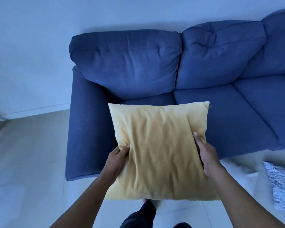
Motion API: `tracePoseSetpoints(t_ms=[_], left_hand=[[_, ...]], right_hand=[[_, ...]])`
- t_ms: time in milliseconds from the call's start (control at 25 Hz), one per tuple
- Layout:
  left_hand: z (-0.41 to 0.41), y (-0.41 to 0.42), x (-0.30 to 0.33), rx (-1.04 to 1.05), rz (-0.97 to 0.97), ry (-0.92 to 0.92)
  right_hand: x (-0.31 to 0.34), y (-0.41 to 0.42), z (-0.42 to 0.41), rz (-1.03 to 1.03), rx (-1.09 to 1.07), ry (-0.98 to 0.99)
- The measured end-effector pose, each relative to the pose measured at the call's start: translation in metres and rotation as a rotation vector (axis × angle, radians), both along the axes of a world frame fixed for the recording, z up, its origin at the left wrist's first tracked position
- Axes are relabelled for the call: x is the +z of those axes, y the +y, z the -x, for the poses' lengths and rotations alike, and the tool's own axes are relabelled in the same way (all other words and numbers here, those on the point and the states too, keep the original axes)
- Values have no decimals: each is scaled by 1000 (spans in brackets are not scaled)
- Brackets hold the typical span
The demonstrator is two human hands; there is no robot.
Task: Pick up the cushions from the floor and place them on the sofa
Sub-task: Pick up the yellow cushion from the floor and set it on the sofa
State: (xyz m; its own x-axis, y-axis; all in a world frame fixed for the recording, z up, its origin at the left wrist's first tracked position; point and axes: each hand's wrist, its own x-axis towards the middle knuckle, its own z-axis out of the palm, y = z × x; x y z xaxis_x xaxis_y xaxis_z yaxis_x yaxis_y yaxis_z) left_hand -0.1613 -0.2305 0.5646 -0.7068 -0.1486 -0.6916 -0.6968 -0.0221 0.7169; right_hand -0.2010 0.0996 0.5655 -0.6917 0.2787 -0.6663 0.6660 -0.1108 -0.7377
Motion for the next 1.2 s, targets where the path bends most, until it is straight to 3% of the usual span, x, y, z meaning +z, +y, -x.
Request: tracePoseSetpoints(t_ms=[160,320,440,720,960,1200], left_hand=[[63,-29,10,9,7,38],[122,-43,7,33,-13,97],[164,-48,-2,166,-16,87],[267,-62,-32,261,0,83],[337,-77,-66,289,66,133],[379,-87,-104,234,83,20]], right_hand=[[4,-17,70,101,13,109],[15,-17,148,254,162,146],[19,-18,213,315,269,151],[-13,-39,325,303,375,152],[-50,-57,382,318,297,120],[-89,-78,422,103,282,-63]])
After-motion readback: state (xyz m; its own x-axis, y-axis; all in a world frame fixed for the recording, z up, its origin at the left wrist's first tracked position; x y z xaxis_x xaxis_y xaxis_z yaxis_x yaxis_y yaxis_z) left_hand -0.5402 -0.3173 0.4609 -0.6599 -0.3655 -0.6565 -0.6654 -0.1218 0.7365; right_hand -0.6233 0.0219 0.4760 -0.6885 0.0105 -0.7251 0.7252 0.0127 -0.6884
